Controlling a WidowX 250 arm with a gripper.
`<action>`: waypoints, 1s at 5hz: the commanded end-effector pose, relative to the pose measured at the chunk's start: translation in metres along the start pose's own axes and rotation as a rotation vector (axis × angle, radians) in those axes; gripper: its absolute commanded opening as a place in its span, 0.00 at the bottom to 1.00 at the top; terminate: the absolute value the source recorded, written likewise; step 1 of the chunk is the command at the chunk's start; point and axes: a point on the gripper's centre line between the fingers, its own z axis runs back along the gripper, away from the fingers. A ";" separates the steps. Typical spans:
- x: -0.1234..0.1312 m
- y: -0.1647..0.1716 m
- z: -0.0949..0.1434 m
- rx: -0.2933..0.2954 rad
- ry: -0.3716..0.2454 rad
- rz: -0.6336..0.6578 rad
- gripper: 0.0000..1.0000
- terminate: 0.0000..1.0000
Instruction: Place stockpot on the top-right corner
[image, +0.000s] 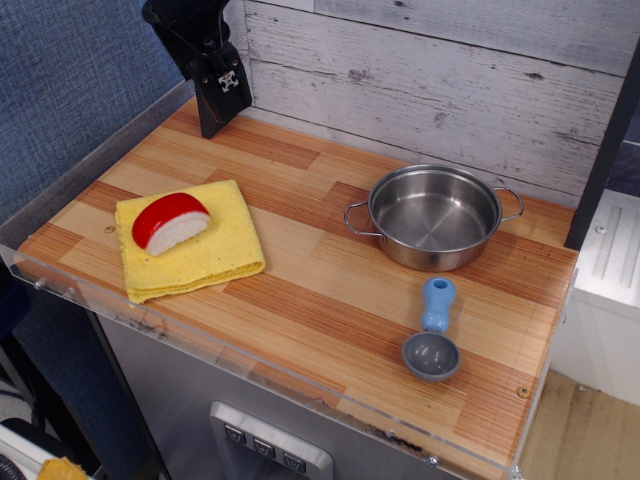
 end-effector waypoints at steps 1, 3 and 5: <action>0.000 0.000 0.000 0.000 0.000 0.000 1.00 0.00; 0.044 -0.053 -0.037 -0.175 -0.060 0.033 1.00 0.00; 0.071 -0.080 -0.051 -0.161 -0.122 0.100 1.00 0.00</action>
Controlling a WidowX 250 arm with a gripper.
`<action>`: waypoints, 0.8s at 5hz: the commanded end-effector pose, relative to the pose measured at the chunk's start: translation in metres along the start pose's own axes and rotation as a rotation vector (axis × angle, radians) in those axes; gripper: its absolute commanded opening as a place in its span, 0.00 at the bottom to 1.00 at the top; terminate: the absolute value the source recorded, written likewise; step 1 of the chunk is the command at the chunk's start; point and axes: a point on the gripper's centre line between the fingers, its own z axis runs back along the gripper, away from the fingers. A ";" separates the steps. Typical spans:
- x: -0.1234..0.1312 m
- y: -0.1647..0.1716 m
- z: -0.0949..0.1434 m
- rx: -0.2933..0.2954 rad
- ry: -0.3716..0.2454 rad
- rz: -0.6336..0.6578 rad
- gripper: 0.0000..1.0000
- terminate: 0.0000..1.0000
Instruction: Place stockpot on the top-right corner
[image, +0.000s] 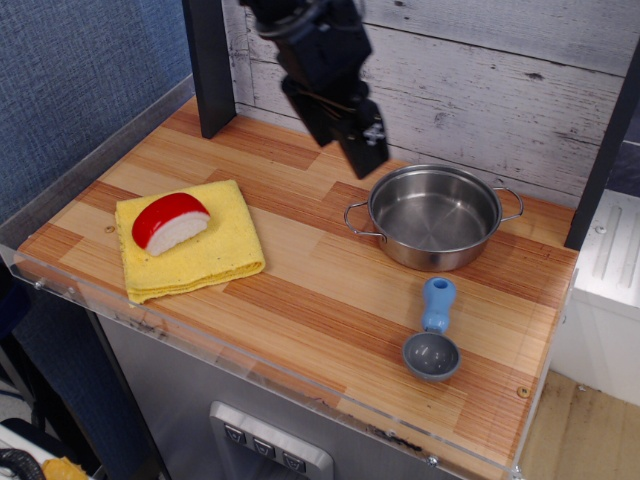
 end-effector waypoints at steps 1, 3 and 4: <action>0.014 -0.011 -0.011 0.123 -0.025 0.115 1.00 0.00; 0.032 -0.007 -0.011 0.294 0.044 0.192 1.00 0.00; 0.038 0.000 -0.018 0.335 0.071 0.209 1.00 0.00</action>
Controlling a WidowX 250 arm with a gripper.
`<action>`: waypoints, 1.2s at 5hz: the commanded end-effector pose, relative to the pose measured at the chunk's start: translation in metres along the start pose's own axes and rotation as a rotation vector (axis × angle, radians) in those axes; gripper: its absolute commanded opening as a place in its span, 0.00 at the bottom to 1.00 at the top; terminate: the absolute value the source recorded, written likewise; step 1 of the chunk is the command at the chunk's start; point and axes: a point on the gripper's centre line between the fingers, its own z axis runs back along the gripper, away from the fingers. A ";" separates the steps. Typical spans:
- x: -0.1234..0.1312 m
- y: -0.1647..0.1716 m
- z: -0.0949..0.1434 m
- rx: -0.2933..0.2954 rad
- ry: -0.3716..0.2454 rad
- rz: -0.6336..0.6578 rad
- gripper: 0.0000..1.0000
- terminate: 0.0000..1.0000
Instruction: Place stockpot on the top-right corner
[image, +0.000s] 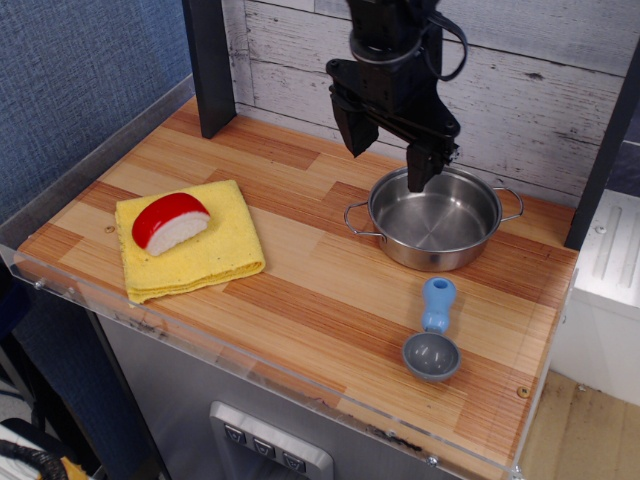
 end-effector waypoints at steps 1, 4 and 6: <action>0.023 0.012 -0.008 0.072 -0.009 0.029 1.00 0.00; 0.019 0.023 -0.037 0.083 0.048 -0.001 1.00 0.00; 0.014 0.013 -0.054 0.051 0.070 -0.001 1.00 0.00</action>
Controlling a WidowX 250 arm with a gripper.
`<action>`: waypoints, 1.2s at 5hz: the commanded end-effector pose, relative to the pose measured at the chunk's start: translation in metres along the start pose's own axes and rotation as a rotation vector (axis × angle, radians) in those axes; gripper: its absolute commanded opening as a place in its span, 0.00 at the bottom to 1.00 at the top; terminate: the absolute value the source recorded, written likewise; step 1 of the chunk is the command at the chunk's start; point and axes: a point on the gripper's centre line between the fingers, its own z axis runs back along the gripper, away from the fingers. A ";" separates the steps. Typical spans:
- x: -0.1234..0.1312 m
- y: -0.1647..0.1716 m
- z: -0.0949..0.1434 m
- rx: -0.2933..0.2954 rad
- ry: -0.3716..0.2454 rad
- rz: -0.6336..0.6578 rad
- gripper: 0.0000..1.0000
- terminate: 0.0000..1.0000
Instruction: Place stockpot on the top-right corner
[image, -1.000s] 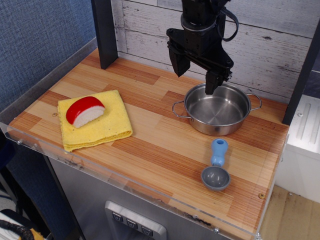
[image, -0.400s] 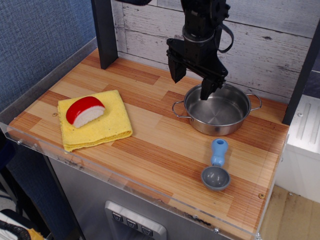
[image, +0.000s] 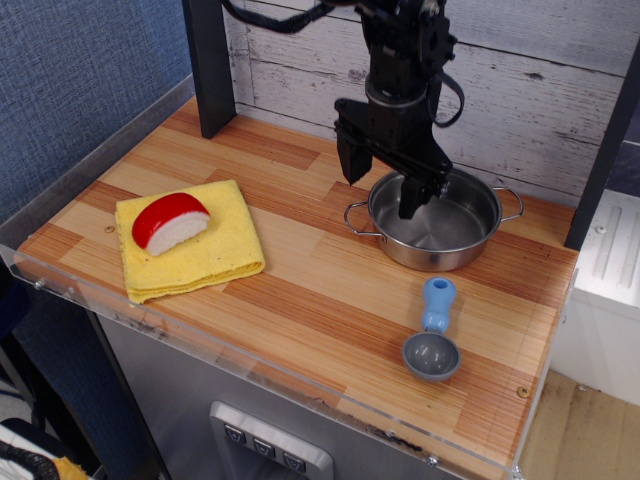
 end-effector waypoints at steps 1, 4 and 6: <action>0.014 -0.006 0.004 0.005 -0.042 -0.019 1.00 0.00; 0.014 -0.013 0.012 0.023 -0.023 -0.050 0.00 0.00; 0.012 -0.018 0.019 0.002 -0.040 -0.045 0.00 0.00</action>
